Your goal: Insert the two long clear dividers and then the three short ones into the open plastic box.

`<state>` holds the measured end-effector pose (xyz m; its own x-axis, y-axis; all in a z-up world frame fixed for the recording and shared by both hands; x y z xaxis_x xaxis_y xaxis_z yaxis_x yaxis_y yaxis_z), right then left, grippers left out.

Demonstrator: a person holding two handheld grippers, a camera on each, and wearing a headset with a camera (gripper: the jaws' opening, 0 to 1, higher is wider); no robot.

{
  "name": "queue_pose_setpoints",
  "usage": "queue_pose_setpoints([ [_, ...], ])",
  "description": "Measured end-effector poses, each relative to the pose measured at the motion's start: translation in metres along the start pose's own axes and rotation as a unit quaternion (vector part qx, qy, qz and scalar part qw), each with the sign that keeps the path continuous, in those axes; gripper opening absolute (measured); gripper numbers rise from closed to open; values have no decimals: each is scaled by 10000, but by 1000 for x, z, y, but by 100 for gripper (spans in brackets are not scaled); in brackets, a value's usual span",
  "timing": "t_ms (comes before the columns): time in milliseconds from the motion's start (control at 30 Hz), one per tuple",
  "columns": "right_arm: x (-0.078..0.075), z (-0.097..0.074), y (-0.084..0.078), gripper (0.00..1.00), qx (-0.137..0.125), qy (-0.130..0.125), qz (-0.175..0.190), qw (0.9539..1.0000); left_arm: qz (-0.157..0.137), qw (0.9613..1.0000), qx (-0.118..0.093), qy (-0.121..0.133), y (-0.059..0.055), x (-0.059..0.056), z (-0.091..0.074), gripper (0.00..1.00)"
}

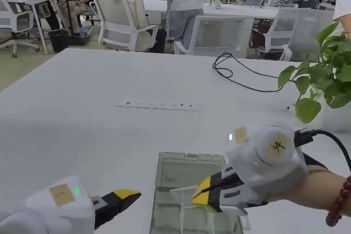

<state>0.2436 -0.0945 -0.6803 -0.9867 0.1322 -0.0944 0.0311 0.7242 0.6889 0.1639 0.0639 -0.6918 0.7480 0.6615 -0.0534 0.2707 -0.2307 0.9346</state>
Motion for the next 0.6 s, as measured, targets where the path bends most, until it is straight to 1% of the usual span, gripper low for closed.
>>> queue_pose_setpoints([
  [267, -6, 10, 0, 2, 227, 59, 127, 9996, -5, 10000, 18, 36, -1, 2, 0, 79],
  [367, -7, 13, -2, 2, 331, 87, 158, 9993, 36, 10000, 47, 26, -3, 3, 0, 79],
  [600, -9, 19, -5, 2, 450, 154, 230, 9986, 41, 10000, 55, 5, -4, 3, 0, 82],
])
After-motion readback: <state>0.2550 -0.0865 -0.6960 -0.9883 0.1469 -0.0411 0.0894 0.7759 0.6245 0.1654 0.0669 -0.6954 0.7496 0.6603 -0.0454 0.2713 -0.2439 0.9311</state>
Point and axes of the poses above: the centre of the closed fingertips' face, and the gripper's own axes: z roughly forward along the fingers, x roughly to its left, y roughly out of its top, the point moved 9 cm from there along -z, roughly backward along the fingers, and after that the axes turned 2 degrees about y, right-handed, at the moved point
